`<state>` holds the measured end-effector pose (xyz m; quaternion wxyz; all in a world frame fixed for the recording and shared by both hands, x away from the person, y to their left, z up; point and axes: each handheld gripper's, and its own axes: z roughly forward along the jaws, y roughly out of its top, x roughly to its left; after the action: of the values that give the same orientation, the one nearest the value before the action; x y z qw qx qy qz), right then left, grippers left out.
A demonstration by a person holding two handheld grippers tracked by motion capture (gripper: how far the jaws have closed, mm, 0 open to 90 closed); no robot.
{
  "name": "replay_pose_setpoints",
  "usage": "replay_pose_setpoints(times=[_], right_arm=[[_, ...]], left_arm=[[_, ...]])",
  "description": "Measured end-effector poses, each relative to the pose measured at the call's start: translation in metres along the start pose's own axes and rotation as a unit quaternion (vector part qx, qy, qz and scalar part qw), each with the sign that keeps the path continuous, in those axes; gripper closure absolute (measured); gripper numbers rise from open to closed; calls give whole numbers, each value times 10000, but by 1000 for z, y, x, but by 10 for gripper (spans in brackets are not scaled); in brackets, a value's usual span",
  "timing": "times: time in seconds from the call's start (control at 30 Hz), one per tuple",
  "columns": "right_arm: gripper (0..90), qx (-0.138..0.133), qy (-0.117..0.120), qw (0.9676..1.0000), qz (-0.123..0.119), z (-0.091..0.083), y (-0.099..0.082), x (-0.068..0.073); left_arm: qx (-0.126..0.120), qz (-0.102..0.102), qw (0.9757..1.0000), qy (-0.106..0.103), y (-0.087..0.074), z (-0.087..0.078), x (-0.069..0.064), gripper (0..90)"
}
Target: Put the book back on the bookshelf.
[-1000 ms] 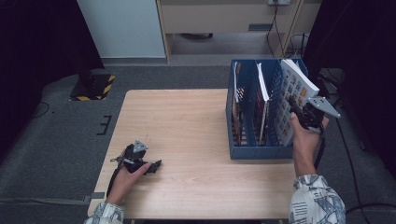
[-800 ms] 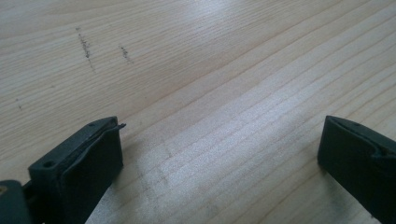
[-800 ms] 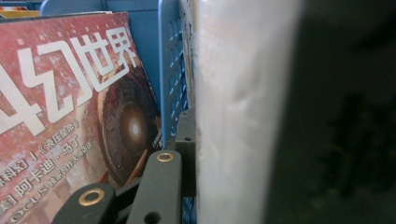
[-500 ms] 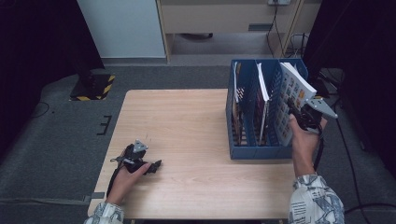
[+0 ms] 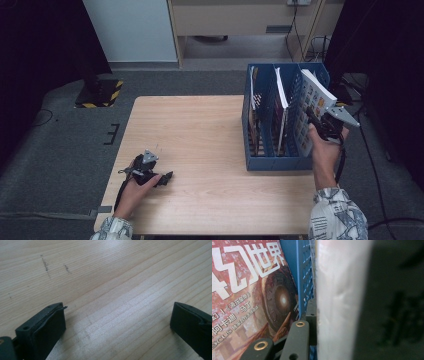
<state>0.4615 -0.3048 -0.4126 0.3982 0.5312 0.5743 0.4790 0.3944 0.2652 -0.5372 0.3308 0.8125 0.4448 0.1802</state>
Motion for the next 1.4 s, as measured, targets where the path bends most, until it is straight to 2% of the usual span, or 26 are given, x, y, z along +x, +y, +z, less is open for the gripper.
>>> replay_pose_setpoints(times=[0.43,0.67,0.8,0.87,1.1,1.27,1.4], right_arm=[[725,56,68,9999,-83,-1,5,1],[719,-84,35,9999,101,-4,5,-3],[716,-174,50,9998,113,-6,8,-5],[720,-153,67,9999,45,-8,10,-5],[736,-160,-46,9999,-27,-9,12,-5],[737,-199,-145,9996,-165,-6,14,0],[737,-358,-273,9990,-76,-4,18,-1]], left_arm=[[0,0,10000,1,0,0,0,0],[0,1,10000,0,0,0,0,0],[0,0,10000,1,0,0,0,0],[-1,0,10000,2,0,0,0,0],[-2,-2,10000,2,0,0,0,0],[-1,0,10000,2,0,0,0,0],[5,1,10000,4,0,0,0,0]])
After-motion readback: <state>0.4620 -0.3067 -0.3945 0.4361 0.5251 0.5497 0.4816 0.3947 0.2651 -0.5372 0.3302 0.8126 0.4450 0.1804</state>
